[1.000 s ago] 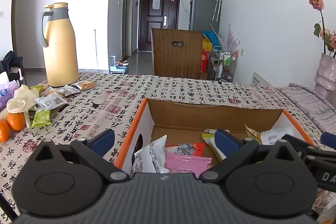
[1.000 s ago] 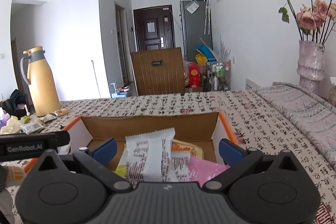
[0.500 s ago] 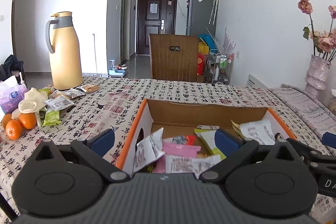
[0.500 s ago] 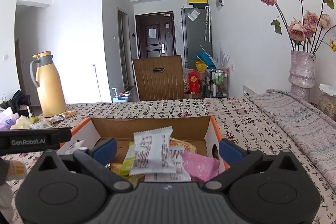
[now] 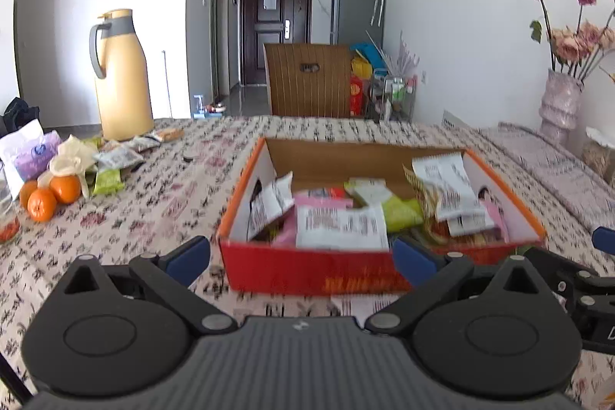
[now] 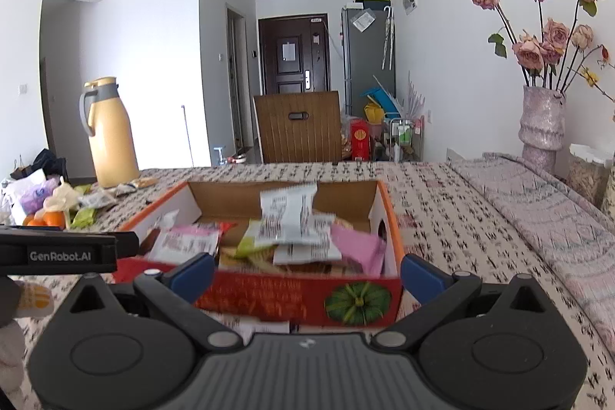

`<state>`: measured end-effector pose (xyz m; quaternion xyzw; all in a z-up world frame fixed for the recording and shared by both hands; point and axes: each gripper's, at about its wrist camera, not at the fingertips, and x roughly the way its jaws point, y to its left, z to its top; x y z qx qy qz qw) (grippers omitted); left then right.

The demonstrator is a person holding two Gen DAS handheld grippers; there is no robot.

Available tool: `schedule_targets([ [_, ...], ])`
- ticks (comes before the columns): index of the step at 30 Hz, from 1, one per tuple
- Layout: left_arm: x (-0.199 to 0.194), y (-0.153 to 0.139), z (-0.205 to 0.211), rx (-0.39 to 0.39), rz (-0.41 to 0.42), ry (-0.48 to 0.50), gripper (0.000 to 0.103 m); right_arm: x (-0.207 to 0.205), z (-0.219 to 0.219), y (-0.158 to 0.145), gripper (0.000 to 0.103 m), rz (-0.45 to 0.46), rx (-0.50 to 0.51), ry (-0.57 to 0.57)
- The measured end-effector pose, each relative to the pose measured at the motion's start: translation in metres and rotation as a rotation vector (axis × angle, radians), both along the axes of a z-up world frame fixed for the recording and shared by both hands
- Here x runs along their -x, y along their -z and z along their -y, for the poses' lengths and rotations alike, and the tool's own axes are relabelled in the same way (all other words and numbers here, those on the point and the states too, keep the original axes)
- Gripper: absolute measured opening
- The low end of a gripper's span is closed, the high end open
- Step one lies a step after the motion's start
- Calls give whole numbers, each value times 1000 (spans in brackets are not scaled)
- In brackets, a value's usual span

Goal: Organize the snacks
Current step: 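Move both tools back over the remaining packets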

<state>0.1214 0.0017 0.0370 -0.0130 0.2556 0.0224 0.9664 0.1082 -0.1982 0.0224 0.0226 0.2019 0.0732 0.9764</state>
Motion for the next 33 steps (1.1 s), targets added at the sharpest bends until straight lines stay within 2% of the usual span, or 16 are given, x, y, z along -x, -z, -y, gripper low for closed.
schedule_targets([
  [14,24,42,8,-15,-124,37,103,34,12,34,103,-96,11,-6],
  [23,28,56,18,-25,-172,64,103,42,21,57,103,-157,5,8],
  [33,25,68,26,-33,-214,88,103,42,29,64,103,-187,-5,18],
])
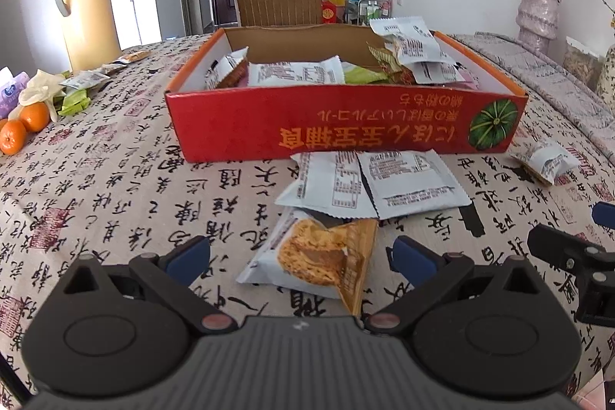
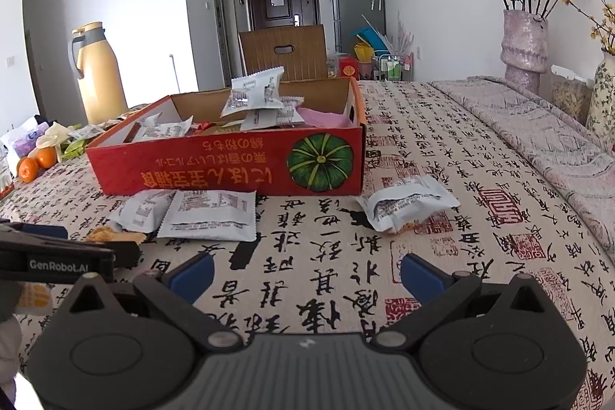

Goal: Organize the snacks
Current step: 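Move both tools back over the remaining packets, then grasp the white packet with the orange biscuit with the left tool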

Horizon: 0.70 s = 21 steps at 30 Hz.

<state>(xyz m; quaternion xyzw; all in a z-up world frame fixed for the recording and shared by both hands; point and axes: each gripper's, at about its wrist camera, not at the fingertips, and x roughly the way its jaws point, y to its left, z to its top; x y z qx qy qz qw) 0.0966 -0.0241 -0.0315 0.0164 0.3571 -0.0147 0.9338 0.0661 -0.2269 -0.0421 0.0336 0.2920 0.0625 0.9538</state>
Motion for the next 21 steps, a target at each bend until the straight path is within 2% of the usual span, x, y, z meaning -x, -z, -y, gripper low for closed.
schedule_targets([
  [9,-4,6,4,-2,-19,7,102,-3,0,5,103,-20,2,1],
  [11,-6,6,3,3,-26,2,97,-3,-1,7,103,-23,3,2],
  [13,-8,8,2,11,-36,4,86,-4,-1,7,103,-25,4,2],
  [15,-8,9,1,17,-34,-2,86,-4,0,8,103,-27,5,5],
  [17,-8,9,0,20,-29,-9,82,-5,0,9,103,-30,6,8],
  [21,-5,7,1,19,-14,-3,67,-5,-1,11,103,-38,10,11],
])
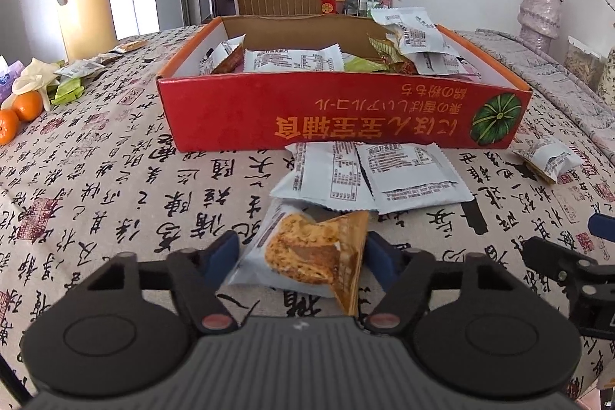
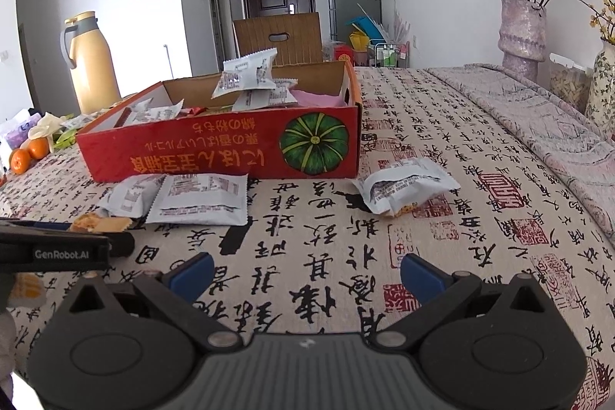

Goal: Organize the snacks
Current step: 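Grasp the white packet with the orange biscuit with the left tool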

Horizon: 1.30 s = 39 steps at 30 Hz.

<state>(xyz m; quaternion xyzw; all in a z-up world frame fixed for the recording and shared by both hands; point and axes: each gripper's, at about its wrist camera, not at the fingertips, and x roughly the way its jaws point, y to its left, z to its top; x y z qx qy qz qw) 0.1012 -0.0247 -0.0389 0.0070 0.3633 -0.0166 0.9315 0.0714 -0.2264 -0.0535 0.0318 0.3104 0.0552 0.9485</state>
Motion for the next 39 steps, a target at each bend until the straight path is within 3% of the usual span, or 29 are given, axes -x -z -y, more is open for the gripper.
schedule_targets([
  [6,4,-1,1,-4,13,12,55,-1,-1,2,103,-10,7,2],
  [14,8,-2,-1,-3,32,28,51,0,2,3,103,-14,10,18],
  [22,15,-13,-4,6,73,38,40,-2,8,-2,103,0,14,34],
  [32,19,-26,-9,11,116,37,38,-25,29,-16,103,38,67,87],
  [39,20,-32,-14,8,135,17,38,-61,34,-19,103,16,168,66],
])
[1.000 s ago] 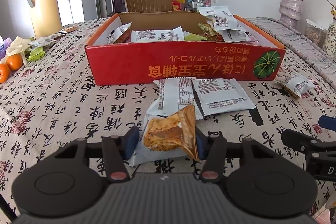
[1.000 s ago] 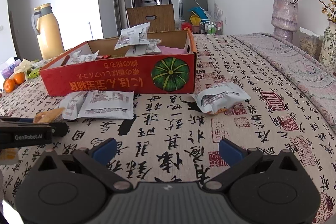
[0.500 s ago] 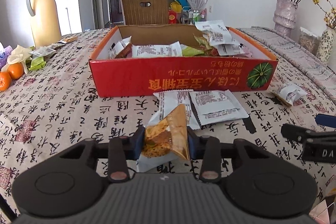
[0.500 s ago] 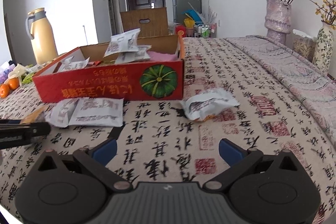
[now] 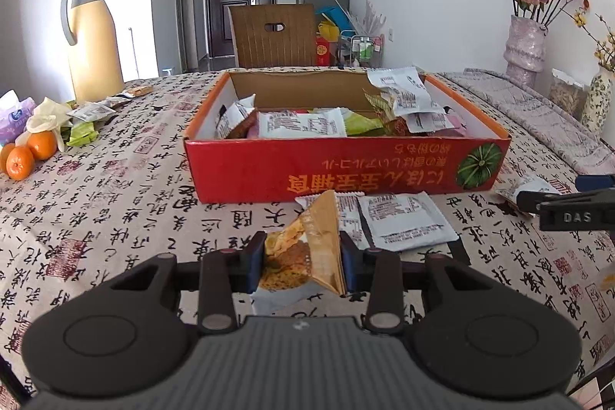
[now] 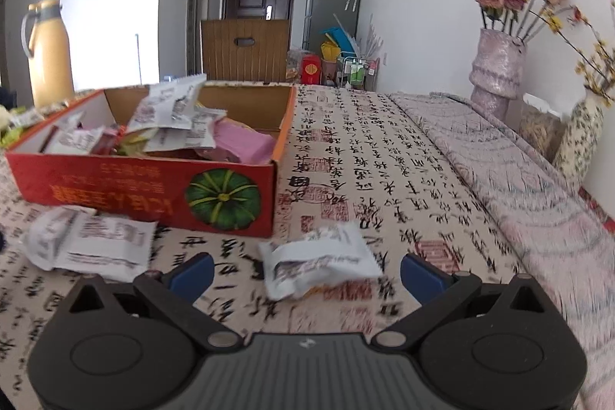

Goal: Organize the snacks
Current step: 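Grasp the white packet with the orange biscuit with the left tool, then hold the biscuit packet in the left tool while the right tool grasps a white packet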

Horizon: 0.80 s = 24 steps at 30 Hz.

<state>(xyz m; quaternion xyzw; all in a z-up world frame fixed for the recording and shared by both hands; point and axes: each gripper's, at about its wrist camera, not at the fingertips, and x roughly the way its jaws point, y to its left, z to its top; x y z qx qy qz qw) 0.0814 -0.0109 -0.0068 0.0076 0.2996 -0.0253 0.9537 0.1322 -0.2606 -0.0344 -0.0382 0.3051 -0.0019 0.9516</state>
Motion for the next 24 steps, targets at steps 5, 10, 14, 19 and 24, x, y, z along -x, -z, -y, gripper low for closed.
schedule_targets([
  [5,-1,-1,-3,-2,2,-8,38,-29,4,7,103,-58,32,-23],
  [10,-2,-2,-3,-2,2,-8,38,-51,8,21,103,-133,11,-43],
  [14,-2,-2,-3,-1,1,-9,38,-57,18,27,103,-147,-65,-41],
  [19,-4,-3,-4,1,1,-8,38,-50,20,29,85,-121,-93,-44],
  [24,-5,-6,-4,6,8,-6,38,-41,18,25,65,-96,-87,-44],
])
